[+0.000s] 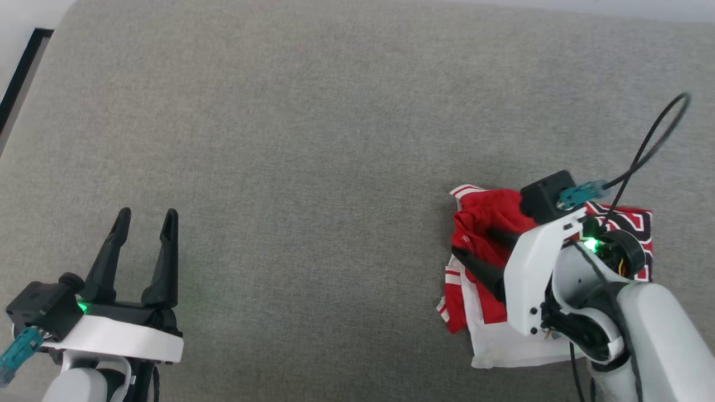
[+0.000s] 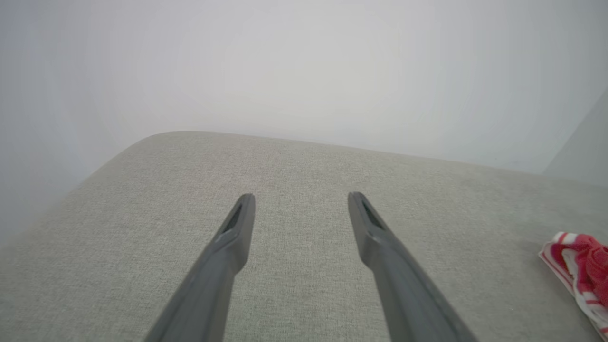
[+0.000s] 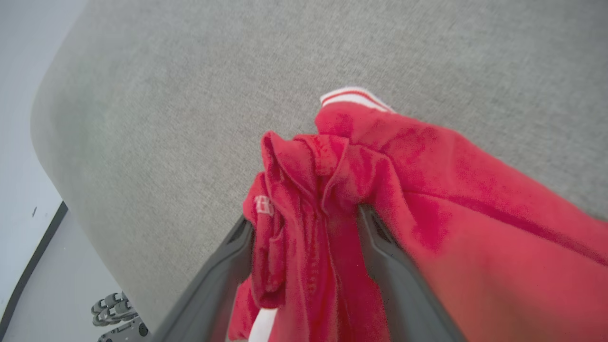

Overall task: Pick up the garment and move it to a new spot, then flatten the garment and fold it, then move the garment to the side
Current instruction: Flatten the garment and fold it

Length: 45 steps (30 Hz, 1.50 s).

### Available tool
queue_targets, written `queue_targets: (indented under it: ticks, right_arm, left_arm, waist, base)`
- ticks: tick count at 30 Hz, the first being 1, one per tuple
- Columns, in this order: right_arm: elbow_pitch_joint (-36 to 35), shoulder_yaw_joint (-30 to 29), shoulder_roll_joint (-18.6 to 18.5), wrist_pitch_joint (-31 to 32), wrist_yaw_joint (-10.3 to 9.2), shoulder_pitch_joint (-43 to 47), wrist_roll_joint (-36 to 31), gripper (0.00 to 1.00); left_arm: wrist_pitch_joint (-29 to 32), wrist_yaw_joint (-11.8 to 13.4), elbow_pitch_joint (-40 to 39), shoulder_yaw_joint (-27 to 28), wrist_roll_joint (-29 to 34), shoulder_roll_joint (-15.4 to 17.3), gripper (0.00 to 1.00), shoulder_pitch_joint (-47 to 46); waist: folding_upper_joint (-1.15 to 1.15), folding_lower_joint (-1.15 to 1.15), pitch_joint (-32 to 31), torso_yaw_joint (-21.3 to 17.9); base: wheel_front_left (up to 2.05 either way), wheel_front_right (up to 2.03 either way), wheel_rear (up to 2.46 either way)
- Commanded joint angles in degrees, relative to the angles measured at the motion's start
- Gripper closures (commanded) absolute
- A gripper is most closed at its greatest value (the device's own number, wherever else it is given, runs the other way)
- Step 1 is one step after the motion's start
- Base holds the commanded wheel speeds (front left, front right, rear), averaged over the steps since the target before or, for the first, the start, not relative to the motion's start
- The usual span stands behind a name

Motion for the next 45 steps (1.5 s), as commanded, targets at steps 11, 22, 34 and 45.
queue_targets:
  ticks: [11,22,34,45]
  right_arm:
    - [-2.8,-11.8,-1.1,-6.3,-0.04,2.1,2.6,0.0]
    - [10.6,-16.7,-1.9,-36.5,-0.04,2.0,-1.2,0.0]
    - [16.0,-16.5,-3.1,-60.5,-0.04,6.3,-5.9,0.0]
    - [10.0,-18.0,-4.0,-62.4,-0.05,15.6,-6.9,0.0]
  left_arm:
    - [-0.3,0.1,1.4,0.9,-0.3,0.3,0.0,2.4]
    - [-0.3,0.1,5.3,1.1,-3.6,0.0,0.0,2.7]
    - [-0.3,0.1,7.0,2.6,-2.3,-0.1,0.0,5.6]
    - [-0.3,0.1,1.8,5.5,0.8,-1.4,0.0,11.2]
  waist:
    - [0.0,0.0,-4.6,-4.0]
    - [0.0,0.0,-7.3,-6.9]
    - [0.0,0.0,-11.8,-8.6]
    - [0.0,0.0,-13.5,-8.1]
  base:
    - [0.0,0.0,0.0]
    - [0.0,0.0,0.0]
    - [0.0,0.0,0.0]
    - [0.0,0.0,0.0]
